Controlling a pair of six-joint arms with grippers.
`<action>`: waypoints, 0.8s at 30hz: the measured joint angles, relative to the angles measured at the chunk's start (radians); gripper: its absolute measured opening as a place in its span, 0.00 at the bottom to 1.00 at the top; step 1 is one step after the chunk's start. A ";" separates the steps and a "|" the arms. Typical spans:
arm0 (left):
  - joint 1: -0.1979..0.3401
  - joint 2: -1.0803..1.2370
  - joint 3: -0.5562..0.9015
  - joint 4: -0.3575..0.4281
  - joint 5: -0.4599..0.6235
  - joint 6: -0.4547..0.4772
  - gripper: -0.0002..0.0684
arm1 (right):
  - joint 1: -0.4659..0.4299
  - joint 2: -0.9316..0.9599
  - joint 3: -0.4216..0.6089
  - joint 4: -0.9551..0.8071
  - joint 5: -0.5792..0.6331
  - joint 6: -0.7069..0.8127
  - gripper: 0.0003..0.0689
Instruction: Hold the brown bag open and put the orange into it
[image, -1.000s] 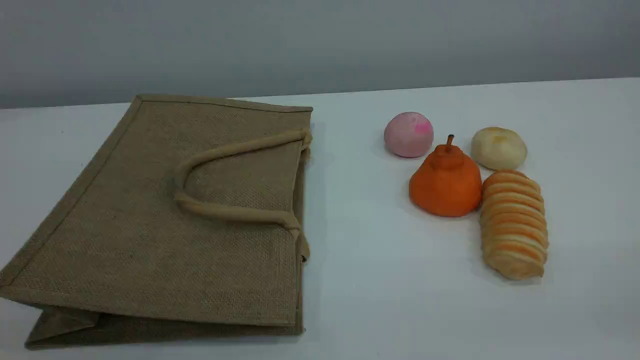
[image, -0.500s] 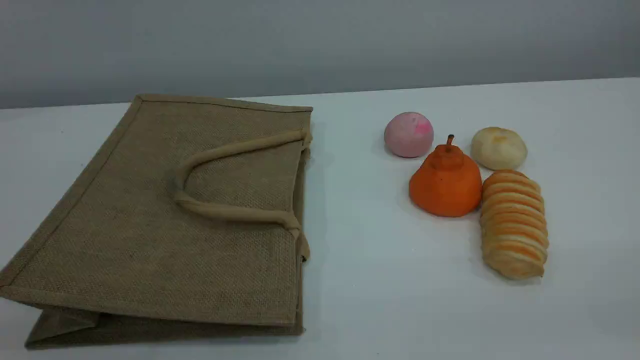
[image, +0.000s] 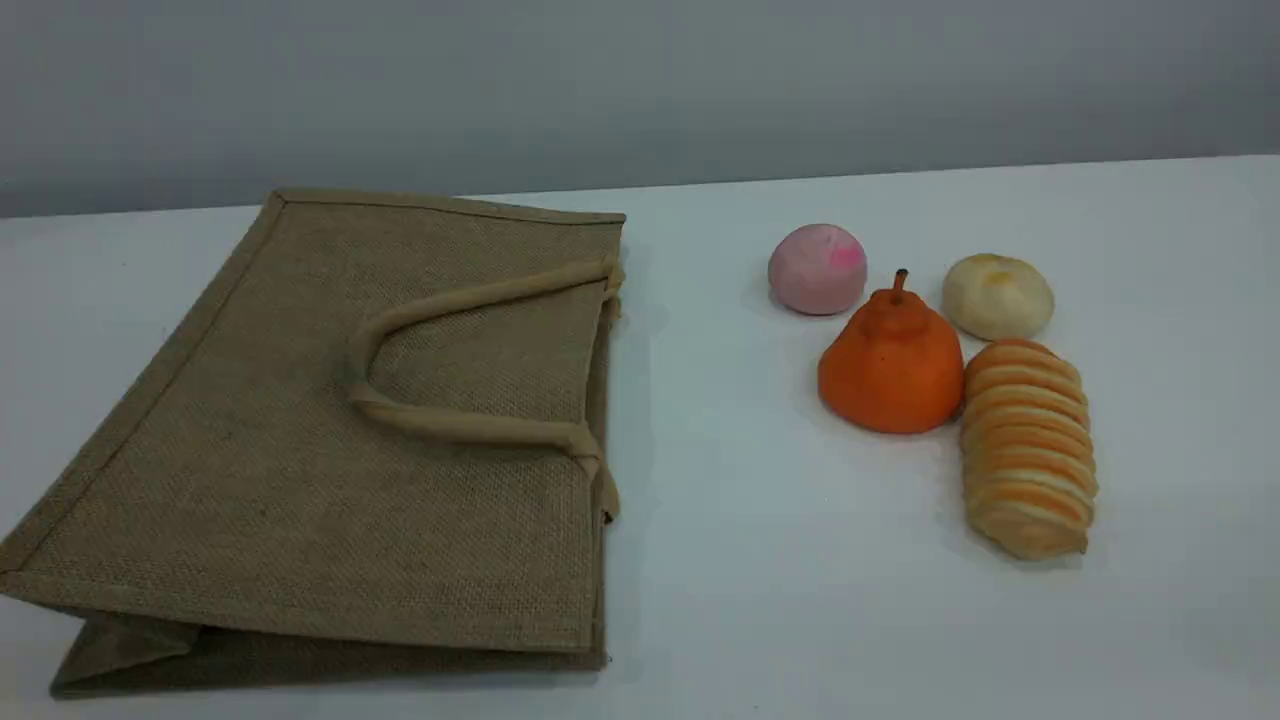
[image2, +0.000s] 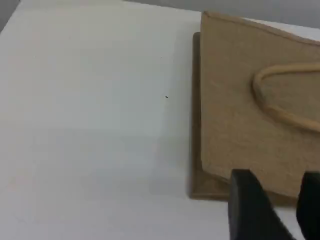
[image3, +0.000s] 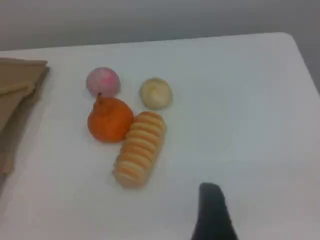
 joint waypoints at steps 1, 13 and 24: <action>0.000 0.000 0.000 0.000 0.000 0.000 0.35 | 0.000 0.000 0.000 0.000 0.000 0.000 0.59; 0.000 0.000 0.000 0.000 0.000 0.000 0.35 | 0.000 0.000 0.000 0.000 0.000 0.000 0.59; -0.001 0.002 -0.006 0.000 0.001 0.000 0.35 | 0.000 0.000 -0.005 0.001 -0.003 -0.012 0.59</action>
